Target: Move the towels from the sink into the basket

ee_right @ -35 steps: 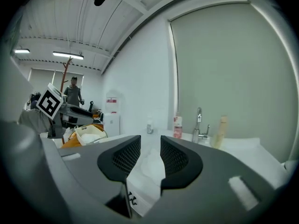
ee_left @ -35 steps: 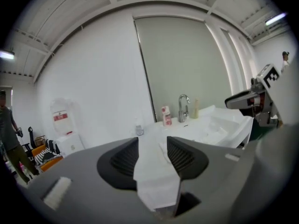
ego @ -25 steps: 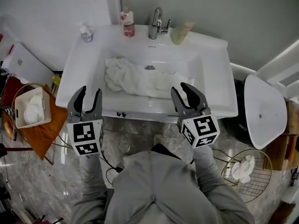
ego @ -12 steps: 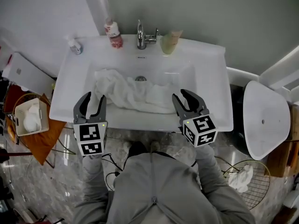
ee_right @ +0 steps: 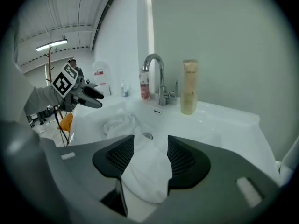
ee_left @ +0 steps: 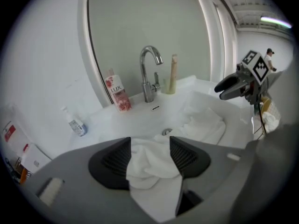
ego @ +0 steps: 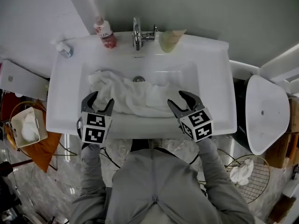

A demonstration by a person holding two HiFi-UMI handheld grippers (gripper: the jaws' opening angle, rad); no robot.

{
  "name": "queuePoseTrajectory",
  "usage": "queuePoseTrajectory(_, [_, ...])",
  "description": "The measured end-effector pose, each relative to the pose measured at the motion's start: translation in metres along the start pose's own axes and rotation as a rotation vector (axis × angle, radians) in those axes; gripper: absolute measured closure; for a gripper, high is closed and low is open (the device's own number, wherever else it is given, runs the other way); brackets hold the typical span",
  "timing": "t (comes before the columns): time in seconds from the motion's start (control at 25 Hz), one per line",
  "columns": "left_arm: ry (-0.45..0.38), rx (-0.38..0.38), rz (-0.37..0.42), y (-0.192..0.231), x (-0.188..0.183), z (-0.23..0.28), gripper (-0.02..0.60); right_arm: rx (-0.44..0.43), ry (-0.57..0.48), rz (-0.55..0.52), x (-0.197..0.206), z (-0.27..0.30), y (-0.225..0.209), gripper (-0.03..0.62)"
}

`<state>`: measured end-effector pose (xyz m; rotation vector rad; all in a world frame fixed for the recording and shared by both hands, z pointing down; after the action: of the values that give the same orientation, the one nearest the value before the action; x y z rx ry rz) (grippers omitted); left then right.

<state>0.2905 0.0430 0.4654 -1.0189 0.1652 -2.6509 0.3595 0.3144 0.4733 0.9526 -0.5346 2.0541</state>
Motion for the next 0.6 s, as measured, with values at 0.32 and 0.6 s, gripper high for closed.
queuePoseTrajectory(0.32, [0.186, 0.078, 0.188, 0.014, 0.021, 0.068, 0.226, -0.091, 0.228, -0.057, 0.03, 0.052, 0.005, 0.378])
queuePoseTrajectory(0.6, [0.381, 0.101, 0.404, 0.019, 0.054, 0.125, 0.195, -0.125, 0.378, -0.102, 0.061, 0.086, 0.01, 0.376])
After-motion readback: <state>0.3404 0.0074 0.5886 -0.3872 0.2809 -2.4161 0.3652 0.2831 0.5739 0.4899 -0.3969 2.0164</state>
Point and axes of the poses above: the fingertips, and each gripper's own axes: z forward along the fingers, y to its left, x out of its underside, the point moved 3 cm from there along -z, backward along the fingers, and after that the axes turned 5 degrees about y, right-handed, at the moved point
